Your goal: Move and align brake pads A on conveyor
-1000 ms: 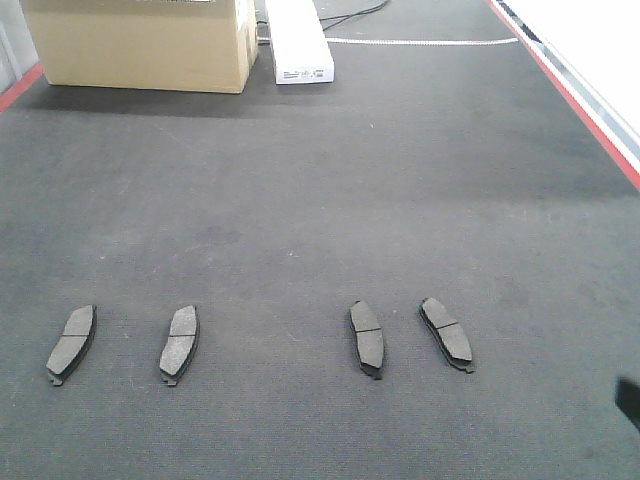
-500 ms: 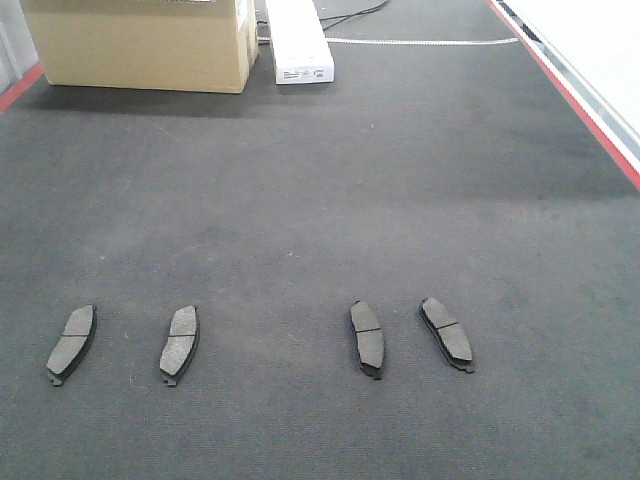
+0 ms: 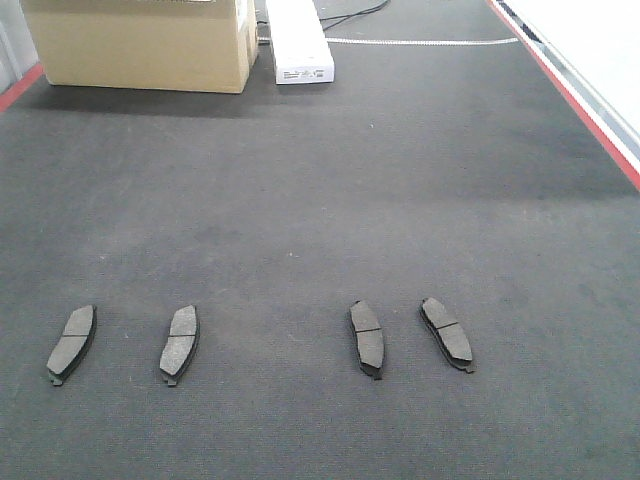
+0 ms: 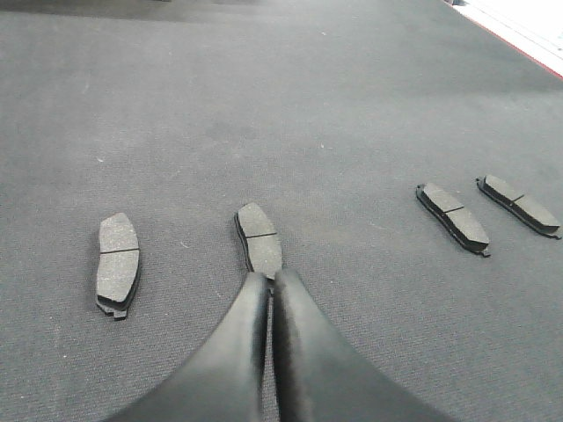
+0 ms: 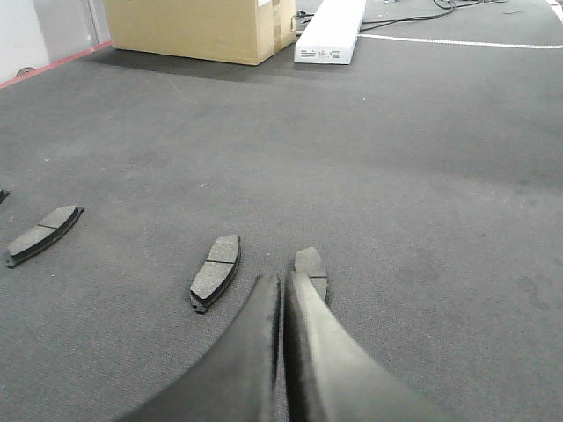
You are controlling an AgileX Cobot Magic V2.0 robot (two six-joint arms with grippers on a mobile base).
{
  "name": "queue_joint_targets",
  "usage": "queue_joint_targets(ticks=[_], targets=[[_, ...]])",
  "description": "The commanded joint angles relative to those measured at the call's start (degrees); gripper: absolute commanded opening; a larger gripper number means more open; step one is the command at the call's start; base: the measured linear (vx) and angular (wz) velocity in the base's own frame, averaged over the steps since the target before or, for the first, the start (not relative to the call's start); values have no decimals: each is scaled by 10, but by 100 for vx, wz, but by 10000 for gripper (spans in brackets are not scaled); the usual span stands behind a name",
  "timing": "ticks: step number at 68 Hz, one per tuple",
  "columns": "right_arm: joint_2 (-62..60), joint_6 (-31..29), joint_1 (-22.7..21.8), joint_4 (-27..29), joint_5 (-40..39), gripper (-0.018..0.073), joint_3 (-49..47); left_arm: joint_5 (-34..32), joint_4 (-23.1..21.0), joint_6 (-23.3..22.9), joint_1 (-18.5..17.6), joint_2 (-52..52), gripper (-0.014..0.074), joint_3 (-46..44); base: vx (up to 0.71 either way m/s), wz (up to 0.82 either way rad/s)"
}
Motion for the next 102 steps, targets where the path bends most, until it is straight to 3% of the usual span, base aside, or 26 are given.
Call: queue_joint_targets(ticks=[1, 24, 30, 41, 48, 56, 63, 74, 81, 94, 102], targets=[[6, -7, -2, -5, -42, -11, -15, -43, 0, -1, 0, 5, -8, -15, 0, 0], [6, -7, -2, -5, -42, -11, -15, -41, 0, -1, 0, 5, -8, -15, 0, 0], [6, -7, -2, -5, -42, -11, -15, -38, -19, -1, 4, 4, -8, -15, 0, 0], [6, -7, -2, -5, -42, -11, -15, -44, -30, 51, 86, 4, -7, -12, 0, 0], [6, -7, -2, -5, -42, -11, -15, -121, -30, 74, 140, -5, -7, 25, 0, 0], [6, -7, -2, -5, -42, -11, -15, -252, -36, 74, 183, -52, -7, 110, 0, 0], [6, -8, -2, -5, -42, -12, -15, -300, -50, 74, 212, -106, -7, 182, 0, 0], [6, -8, -2, -6, -42, -12, -15, -311, -60, 73, 235, -172, -7, 266, 0, 0], [6, -8, -2, -7, -42, -12, -15, -301, -55, 84, 249, -168, -6, 264, 0, 0], [6, -8, -2, -7, -42, -12, -15, -348, -59, 133, 262, -168, -6, 264, 0, 0], [6, -8, -2, -7, -42, -12, -15, -345, -73, 133, 262, -168, -6, 264, 0, 0]])
